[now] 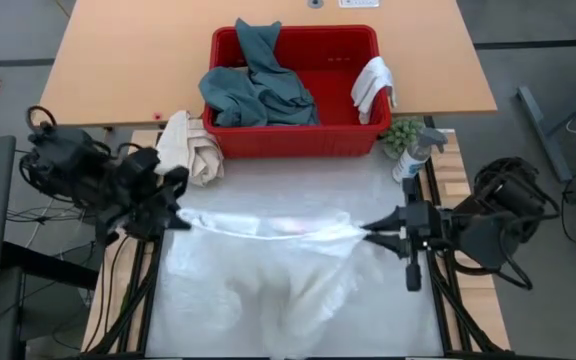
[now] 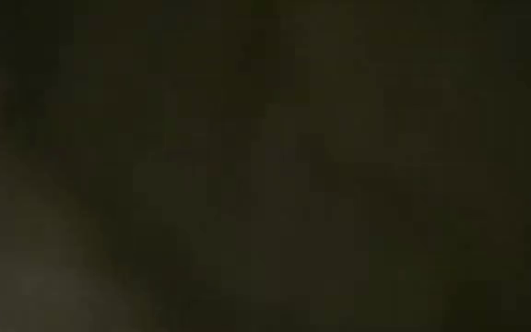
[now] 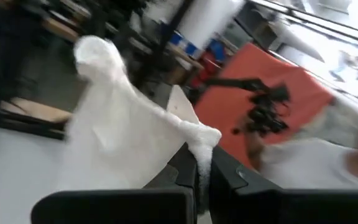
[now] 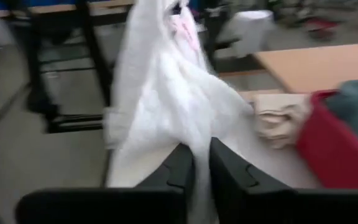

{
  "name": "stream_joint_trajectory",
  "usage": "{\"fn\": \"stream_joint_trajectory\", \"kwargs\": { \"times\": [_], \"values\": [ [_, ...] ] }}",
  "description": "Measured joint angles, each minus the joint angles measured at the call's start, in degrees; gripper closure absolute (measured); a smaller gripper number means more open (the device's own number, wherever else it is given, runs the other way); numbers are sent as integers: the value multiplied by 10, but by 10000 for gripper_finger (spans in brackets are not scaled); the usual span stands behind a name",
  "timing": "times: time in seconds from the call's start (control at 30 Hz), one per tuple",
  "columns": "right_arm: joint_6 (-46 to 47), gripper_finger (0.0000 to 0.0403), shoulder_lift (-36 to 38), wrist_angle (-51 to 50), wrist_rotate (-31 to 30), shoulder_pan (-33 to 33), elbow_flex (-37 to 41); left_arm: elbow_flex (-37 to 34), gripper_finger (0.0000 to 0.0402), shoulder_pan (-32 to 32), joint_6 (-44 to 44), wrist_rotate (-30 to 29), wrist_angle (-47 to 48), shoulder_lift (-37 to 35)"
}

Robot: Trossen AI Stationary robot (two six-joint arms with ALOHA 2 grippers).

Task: Fold Laundry from Bin
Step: Fold the white shirt

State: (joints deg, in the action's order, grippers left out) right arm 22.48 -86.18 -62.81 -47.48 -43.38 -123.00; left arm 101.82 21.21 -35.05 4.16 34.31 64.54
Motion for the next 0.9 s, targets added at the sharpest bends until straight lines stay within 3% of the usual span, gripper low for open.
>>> {"fn": "stream_joint_trajectory", "kwargs": {
  "times": [0.1,0.23,0.37,0.53,0.67,0.8,0.9],
  "values": [
    [2,297,0,-33,-41,19,0,20,401,-8,22,-54,61,-2],
    [11,294,-3,-52,-40,70,8,22,401,-29,7,-122,166,0],
    [12,294,-4,-61,18,131,33,6,401,-50,10,-137,258,2],
    [10,269,-3,-56,143,216,83,-8,401,-64,-24,-138,363,13],
    [-43,220,-4,-4,263,292,156,-28,401,-64,-27,-81,371,20],
    [-153,175,-5,122,384,360,231,-36,401,-55,-21,22,371,32],
    [-235,157,-4,228,436,409,283,-37,401,-29,-16,84,372,45]
  ]
}}
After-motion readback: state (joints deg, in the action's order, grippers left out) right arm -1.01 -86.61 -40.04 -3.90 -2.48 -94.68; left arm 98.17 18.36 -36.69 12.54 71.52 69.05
